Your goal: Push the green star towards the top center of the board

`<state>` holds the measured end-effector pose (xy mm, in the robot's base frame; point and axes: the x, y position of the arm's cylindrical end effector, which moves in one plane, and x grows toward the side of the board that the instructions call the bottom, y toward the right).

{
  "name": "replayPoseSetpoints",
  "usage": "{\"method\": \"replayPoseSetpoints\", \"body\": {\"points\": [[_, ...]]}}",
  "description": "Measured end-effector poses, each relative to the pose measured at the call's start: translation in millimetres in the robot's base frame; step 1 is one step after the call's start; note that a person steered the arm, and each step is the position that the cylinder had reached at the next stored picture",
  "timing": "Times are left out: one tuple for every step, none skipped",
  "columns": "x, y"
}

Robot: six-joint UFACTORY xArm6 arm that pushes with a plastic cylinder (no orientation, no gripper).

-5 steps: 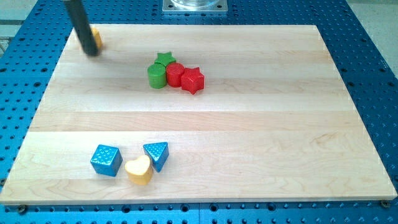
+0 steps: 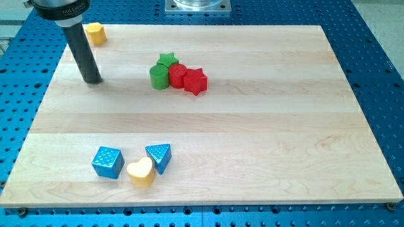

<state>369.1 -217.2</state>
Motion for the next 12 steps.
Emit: {"method": "replayPoseSetpoints", "body": {"points": [[-2,-5],[1,48],[10,96],[-9,144],[-44,162],[-65,181],[-81,193],[-83,202],[-107,208],[-115,220],[-76,145],[-27,120]]}}
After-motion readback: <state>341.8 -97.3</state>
